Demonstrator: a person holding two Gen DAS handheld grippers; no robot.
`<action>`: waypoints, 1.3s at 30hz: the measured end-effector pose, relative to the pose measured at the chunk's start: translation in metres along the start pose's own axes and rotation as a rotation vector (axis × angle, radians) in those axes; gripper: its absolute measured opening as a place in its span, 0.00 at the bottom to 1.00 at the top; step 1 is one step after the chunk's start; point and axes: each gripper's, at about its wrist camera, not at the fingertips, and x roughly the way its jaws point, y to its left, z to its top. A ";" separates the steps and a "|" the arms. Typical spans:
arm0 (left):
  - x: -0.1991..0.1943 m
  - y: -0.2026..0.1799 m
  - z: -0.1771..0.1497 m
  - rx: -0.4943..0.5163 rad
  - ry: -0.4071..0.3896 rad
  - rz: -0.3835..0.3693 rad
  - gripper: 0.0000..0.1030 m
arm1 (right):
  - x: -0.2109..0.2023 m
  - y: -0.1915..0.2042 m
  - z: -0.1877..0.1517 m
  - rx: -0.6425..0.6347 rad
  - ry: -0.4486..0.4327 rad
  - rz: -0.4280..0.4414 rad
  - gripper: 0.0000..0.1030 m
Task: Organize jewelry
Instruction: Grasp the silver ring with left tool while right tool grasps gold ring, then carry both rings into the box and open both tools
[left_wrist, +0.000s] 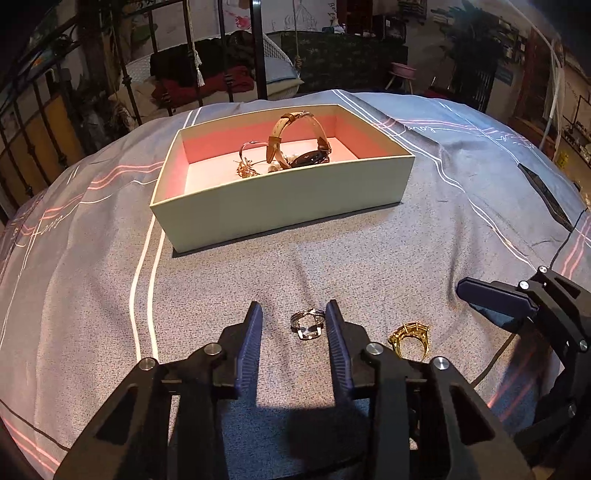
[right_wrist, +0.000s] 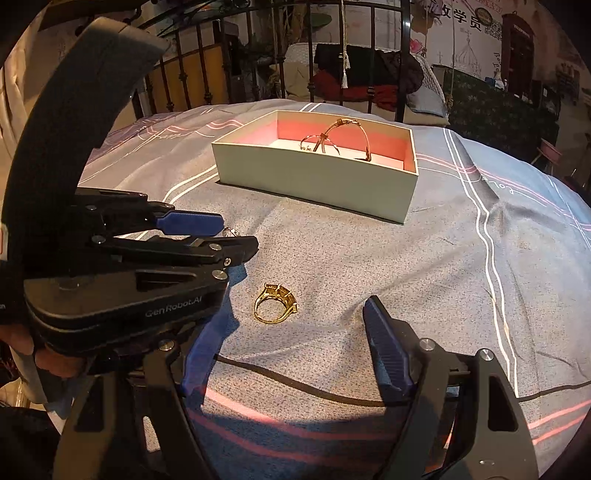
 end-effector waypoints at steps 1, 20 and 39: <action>0.000 -0.002 0.000 0.006 -0.004 0.001 0.24 | 0.001 0.000 0.001 -0.002 0.005 0.001 0.74; -0.005 0.012 -0.004 -0.065 -0.014 -0.040 0.17 | 0.002 0.001 0.000 -0.012 0.015 -0.002 0.25; -0.016 0.030 0.015 -0.153 -0.040 -0.080 0.17 | 0.000 -0.006 0.023 0.019 -0.027 0.044 0.25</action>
